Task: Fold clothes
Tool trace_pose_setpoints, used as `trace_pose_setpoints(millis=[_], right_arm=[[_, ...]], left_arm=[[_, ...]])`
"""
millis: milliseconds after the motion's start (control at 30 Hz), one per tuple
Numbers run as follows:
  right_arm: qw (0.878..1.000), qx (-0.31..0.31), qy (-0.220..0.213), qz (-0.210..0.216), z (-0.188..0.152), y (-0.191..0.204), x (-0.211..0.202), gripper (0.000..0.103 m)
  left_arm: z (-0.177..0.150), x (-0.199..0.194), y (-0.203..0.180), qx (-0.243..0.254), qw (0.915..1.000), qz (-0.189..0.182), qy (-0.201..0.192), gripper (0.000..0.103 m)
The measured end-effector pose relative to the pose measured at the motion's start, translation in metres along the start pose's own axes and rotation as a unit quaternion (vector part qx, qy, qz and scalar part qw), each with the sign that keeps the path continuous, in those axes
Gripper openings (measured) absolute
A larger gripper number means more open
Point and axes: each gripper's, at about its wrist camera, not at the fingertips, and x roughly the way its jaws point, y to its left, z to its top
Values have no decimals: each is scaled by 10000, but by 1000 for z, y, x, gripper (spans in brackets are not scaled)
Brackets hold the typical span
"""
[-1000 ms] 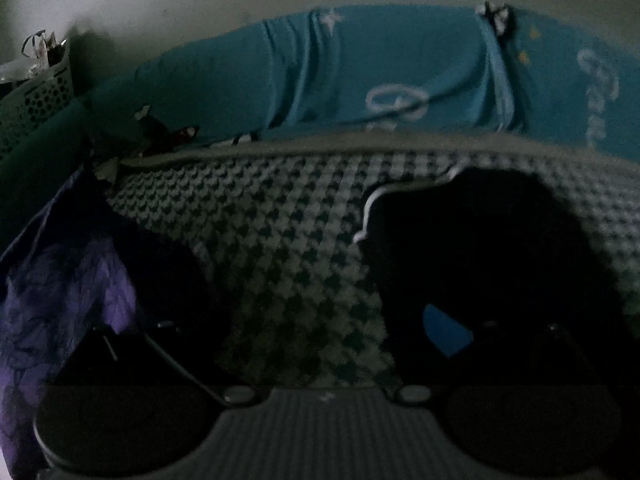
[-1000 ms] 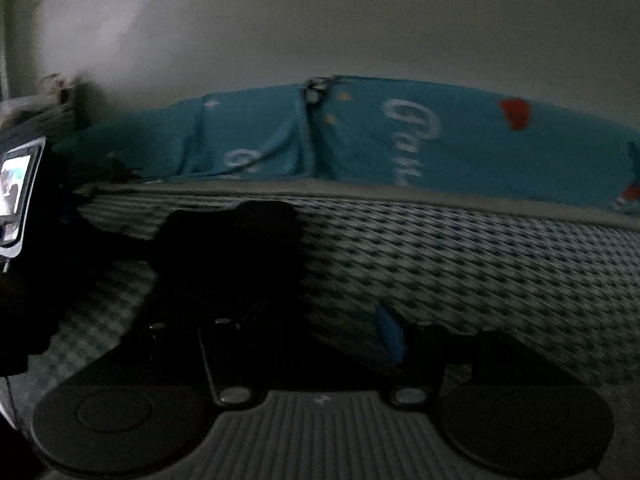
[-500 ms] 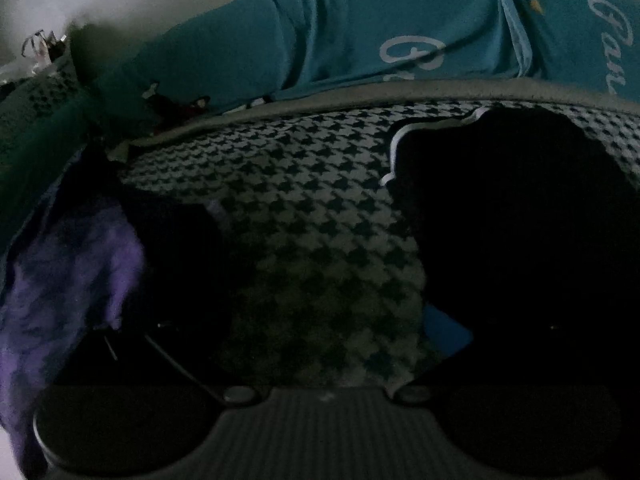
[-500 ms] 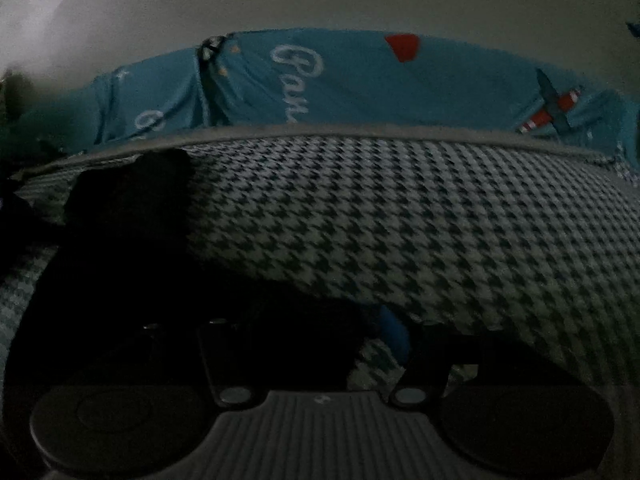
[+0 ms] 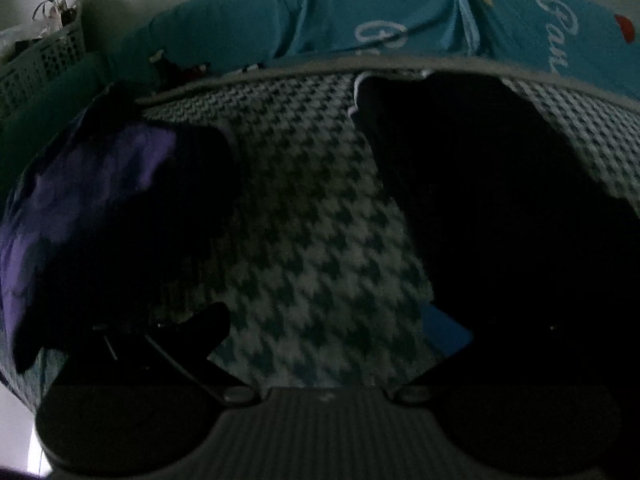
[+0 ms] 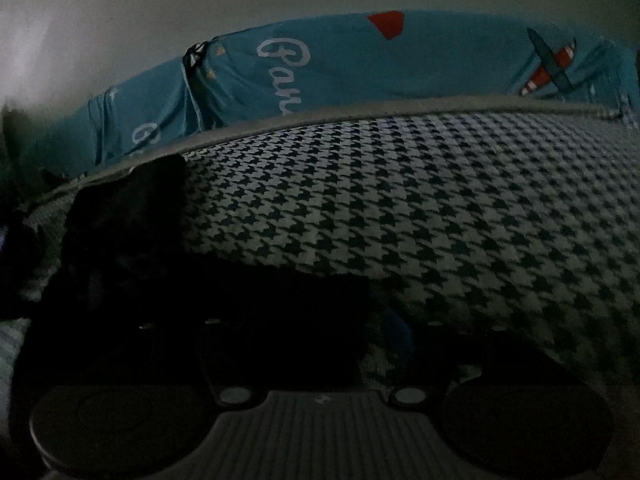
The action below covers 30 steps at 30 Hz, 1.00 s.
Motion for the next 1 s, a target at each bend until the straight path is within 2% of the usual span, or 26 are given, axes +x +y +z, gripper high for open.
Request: trace_pose_setpoints(millis=[100,200,300,367,433,467,567,733,900,1000], right_arm=[[9999,-92,-62,5,-1,3,5,67],[9999,-115,-112,-24,-2,5,8,64],[9996,-199,-159,-125,-2,7,11,46],[9995,-190,-196,-159,-1,5,12,29],[9998,-50,-186,-50,1,1,11,15],[9998,16,-182,8,2,-1,10,12],[9995,165,-226,130,4,-1,3,9],[9952,424,-640,601,10,4,-32,9],[9839,689,-921,1368,2,15,-68,9],[9777,617,-887,1803,-9,32,-82,9]], left_arm=[[-9,-4,1,-21,10000,-20,-15,103],[-16,-7,5,-118,9999,-47,-4,103],[-22,-10,7,-200,9998,-69,-3,103],[-26,-12,7,-196,9998,-67,-21,103],[-30,-15,7,-202,9998,-75,-42,103],[-32,-16,7,-208,9997,-84,-52,103],[-37,-20,10,-239,9996,-116,-50,103],[-45,-26,12,-277,9995,-124,-49,103],[-54,-34,16,-262,9995,-129,-76,103],[-59,-38,20,-292,9995,-121,-75,103]])
